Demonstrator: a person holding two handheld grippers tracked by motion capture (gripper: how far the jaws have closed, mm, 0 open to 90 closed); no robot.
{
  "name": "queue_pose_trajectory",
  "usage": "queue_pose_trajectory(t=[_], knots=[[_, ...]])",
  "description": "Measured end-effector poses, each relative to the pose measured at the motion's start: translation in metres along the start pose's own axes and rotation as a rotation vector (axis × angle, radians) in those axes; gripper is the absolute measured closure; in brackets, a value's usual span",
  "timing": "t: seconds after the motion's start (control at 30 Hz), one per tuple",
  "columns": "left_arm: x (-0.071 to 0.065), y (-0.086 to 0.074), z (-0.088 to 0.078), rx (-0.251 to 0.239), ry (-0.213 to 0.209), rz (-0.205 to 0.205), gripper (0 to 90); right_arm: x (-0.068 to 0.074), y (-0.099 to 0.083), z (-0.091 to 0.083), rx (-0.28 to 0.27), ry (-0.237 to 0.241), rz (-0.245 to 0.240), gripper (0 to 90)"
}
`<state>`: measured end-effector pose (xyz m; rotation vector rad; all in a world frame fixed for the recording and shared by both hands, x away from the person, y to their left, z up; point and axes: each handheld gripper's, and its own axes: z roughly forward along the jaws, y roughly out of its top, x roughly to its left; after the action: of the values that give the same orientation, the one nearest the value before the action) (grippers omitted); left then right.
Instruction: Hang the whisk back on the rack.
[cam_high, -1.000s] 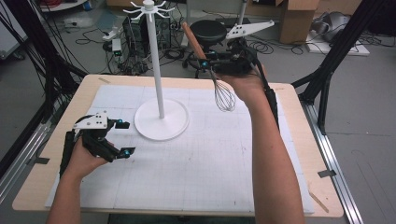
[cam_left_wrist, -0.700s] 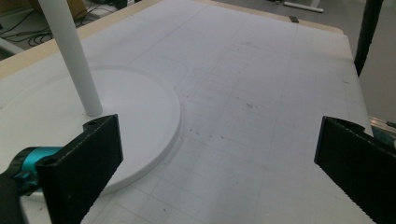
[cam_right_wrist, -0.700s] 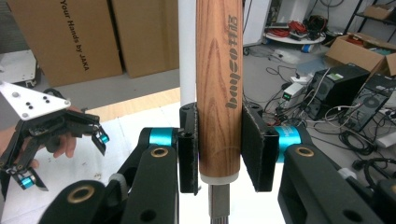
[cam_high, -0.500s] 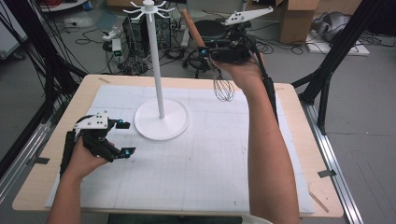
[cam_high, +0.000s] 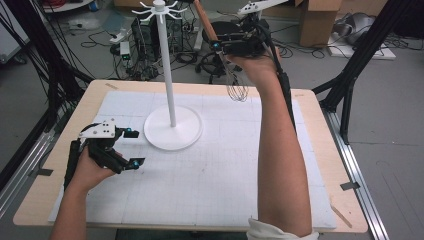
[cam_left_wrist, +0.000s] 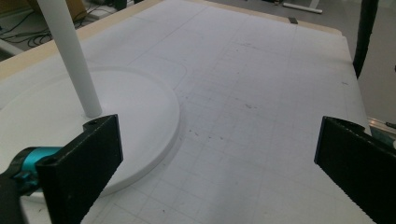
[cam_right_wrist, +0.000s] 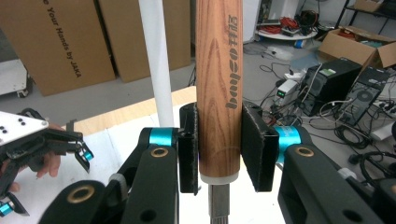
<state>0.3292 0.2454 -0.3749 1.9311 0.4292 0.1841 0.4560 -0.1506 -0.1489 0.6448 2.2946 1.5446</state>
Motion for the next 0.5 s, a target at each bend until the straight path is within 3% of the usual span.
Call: queue_pose_trajectory(t=[0.5], knots=[[0.0,0.0,0.0,0.002,-0.002,-0.001,1.7,0.002,0.006,0.021,0.011,0.021,-0.005,69.8]])
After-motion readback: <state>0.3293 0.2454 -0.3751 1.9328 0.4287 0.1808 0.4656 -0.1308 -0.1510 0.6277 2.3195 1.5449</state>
